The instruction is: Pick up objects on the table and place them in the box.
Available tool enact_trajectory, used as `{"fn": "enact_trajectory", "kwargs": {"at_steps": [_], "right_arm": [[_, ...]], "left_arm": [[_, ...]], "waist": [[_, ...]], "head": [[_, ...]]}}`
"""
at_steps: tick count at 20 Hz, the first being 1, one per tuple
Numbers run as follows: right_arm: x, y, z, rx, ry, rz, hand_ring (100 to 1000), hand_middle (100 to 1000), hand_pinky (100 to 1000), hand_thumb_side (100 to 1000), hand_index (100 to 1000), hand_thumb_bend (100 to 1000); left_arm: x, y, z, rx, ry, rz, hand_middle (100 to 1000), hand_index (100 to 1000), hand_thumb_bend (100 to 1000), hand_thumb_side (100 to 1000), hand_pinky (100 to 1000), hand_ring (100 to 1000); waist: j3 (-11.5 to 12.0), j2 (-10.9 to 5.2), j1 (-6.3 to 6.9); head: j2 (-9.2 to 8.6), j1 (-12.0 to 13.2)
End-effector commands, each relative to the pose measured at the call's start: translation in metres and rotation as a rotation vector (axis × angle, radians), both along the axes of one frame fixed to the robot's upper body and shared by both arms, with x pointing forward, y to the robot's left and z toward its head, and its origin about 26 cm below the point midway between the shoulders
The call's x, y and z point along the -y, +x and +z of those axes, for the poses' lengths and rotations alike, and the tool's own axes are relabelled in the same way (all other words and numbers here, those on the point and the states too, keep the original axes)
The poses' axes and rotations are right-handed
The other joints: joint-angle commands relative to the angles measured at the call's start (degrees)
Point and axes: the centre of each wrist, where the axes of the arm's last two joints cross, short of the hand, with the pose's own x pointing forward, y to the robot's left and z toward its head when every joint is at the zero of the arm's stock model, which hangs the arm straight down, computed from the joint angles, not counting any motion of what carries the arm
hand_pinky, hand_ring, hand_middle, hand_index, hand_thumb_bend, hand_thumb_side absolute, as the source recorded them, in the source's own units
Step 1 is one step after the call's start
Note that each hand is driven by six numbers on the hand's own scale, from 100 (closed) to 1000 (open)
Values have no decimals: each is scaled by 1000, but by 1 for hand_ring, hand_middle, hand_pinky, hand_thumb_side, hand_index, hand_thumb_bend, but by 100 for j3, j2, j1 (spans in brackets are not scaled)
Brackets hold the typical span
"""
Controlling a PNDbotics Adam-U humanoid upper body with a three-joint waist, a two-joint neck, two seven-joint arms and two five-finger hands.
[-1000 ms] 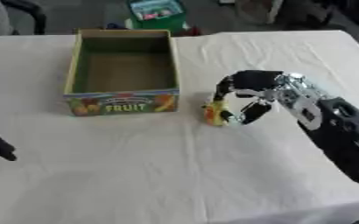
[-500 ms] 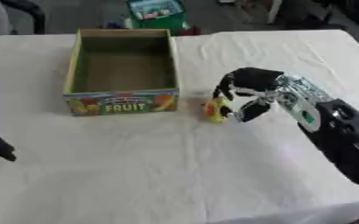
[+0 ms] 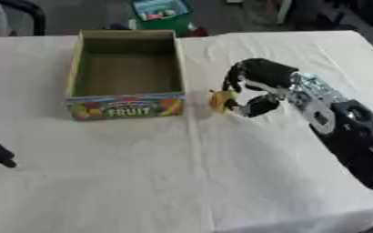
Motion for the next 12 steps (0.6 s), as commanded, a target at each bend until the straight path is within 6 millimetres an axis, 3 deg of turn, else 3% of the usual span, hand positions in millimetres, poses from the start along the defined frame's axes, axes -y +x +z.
{"fn": "enact_trajectory", "kwargs": {"at_steps": [1,7,12], "right_arm": [[5,-6,41,94,27,13,580,348,614,203,290,100],[-3,0,72,147,75,42,577,354,611,187,300,100],[-17,15,86,153,117,76,570,362,596,183,314,100]], "left_arm": [[-1,0,6,17,10,-3,467,801,103,746,466,506],[-1,0,4,11,15,-9,467,801,102,742,466,506],[2,0,4,11,16,-25,467,801,100,739,466,506]], "waist": [[-16,-104,-4],[24,-164,-15],[167,-202,-8]], "head": [[19,8],[33,-6],[31,-68]]}}
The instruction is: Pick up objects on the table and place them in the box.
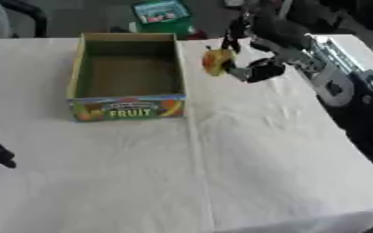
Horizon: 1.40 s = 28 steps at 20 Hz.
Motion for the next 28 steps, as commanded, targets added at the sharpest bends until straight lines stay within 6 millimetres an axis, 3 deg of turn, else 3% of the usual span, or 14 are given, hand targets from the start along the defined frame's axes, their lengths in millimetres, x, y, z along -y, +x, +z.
{"fn": "enact_trajectory", "kwargs": {"at_steps": [1,11,18,21,23,24,25,28], "right_arm": [[-3,7,16,19,20,10,570,363,595,183,317,100],[-35,51,7,-35,41,-19,575,416,590,201,396,100],[-53,73,-14,-68,-14,-114,618,505,632,242,570,100],[-64,76,-24,-48,-83,-126,671,594,676,290,678,100],[-67,77,-28,-25,-124,-131,712,668,703,334,804,100],[-68,77,-29,-15,-143,-135,712,668,703,334,804,100],[-69,77,-30,-4,-162,-141,740,721,722,370,879,100],[-69,76,-30,11,-200,-160,756,761,730,369,919,100]], "left_arm": [[1,1,6,17,13,-19,467,801,100,738,466,506],[13,6,17,49,10,-82,466,800,100,727,466,505],[19,8,21,59,7,-117,465,800,100,726,465,504],[20,8,21,61,7,-123,465,800,100,724,465,504],[20,8,22,61,6,-123,465,800,100,723,465,504],[20,8,22,61,6,-122,465,800,100,723,465,504],[20,8,21,60,6,-121,465,800,100,723,465,504],[19,8,21,59,6,-118,465,800,100,720,465,504]], "waist": [[65,-109,10],[606,-30,-2],[893,-1,19],[941,3,30],[953,1,36],[953,-1,38],[948,-6,39],[906,-20,39]], "head": [[18,-58],[-130,-321],[-178,-467],[-181,-508],[-184,-513],[-183,-510],[-181,-507],[-178,-496]]}}
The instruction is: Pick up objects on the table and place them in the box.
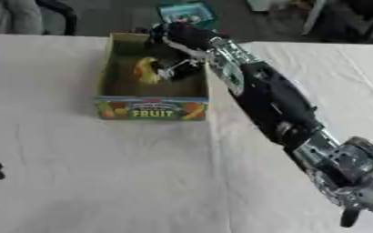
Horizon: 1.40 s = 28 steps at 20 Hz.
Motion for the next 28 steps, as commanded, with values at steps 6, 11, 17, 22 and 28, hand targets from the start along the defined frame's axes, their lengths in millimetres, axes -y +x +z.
{"fn": "enact_trajectory", "kwargs": {"at_steps": [6,11,17,22,28], "right_arm": [[9,-6,26,93,46,8,727,724,688,288,896,100],[26,-21,42,61,258,57,661,642,590,196,846,100],[48,-58,55,-59,494,106,606,579,512,206,797,100],[65,-92,42,-236,696,165,582,548,461,250,772,100],[84,-128,19,-414,971,171,561,526,427,338,745,100]], "left_arm": [[-3,-1,6,24,-3,11,465,800,100,718,465,503],[-9,-3,1,11,-3,42,465,799,100,722,465,503],[-14,-4,-2,4,-5,75,464,798,104,727,465,503],[-16,-5,-4,-2,-7,95,464,798,106,732,465,502],[-19,-5,-5,0,-12,120,464,798,105,741,465,502]], "waist": [[-183,-147,41],[-420,-178,45],[-712,-176,59],[-915,-142,75],[-1062,-77,85]], "head": [[-49,86],[-14,250],[-4,418],[-21,525],[-64,638]]}}
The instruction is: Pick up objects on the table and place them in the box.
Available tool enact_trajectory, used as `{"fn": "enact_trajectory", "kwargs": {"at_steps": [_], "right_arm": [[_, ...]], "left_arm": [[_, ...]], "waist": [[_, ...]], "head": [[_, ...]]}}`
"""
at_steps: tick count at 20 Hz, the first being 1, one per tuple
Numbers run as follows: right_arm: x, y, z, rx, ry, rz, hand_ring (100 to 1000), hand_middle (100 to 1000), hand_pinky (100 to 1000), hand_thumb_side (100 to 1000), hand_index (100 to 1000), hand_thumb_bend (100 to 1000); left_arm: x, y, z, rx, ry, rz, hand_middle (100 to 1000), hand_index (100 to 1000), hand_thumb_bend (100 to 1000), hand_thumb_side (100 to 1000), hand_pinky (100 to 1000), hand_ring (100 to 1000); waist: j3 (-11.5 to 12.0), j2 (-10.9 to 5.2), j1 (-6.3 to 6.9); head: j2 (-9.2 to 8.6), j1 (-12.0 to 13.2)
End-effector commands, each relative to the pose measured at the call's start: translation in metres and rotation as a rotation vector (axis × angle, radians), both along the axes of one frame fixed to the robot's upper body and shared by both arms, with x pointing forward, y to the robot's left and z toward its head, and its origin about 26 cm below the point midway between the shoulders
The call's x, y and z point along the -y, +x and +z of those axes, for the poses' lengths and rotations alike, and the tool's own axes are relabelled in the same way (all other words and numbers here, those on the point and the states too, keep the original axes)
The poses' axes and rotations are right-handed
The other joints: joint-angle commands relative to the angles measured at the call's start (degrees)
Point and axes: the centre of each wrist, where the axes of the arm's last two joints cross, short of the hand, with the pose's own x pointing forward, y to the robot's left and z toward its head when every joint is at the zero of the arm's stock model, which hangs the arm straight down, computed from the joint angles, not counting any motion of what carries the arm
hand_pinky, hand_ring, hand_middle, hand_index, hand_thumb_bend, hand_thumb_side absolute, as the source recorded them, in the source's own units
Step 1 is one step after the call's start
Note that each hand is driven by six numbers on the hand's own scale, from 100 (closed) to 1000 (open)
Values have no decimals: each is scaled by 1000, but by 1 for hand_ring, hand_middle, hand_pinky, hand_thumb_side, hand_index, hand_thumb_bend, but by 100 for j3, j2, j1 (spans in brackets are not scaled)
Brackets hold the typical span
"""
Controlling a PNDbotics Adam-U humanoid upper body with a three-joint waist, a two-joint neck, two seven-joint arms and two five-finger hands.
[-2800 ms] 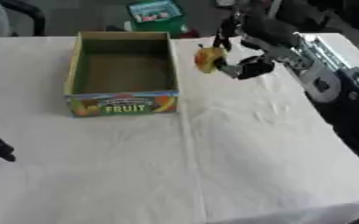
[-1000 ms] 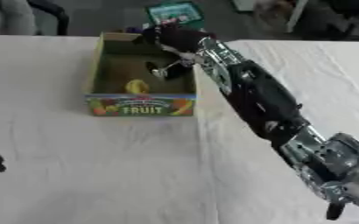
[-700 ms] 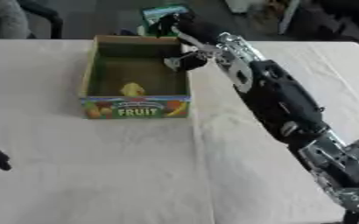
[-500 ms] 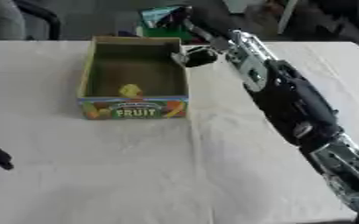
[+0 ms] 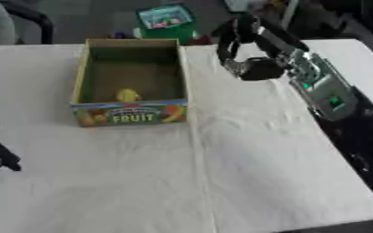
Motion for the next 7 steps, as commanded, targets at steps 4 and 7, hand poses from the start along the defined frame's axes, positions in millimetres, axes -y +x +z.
{"fn": "enact_trajectory", "kwargs": {"at_steps": [4,7], "right_arm": [[11,-29,9,-58,219,1,555,519,421,413,739,100],[13,-38,5,-82,300,-18,550,514,419,458,733,100]], "left_arm": [[-3,0,6,23,-3,27,463,797,100,748,464,501],[-4,0,6,22,-9,39,462,797,100,752,464,501]], "waist": [[-91,-23,38],[-111,-10,37]], "head": [[-74,101],[-70,101]]}}
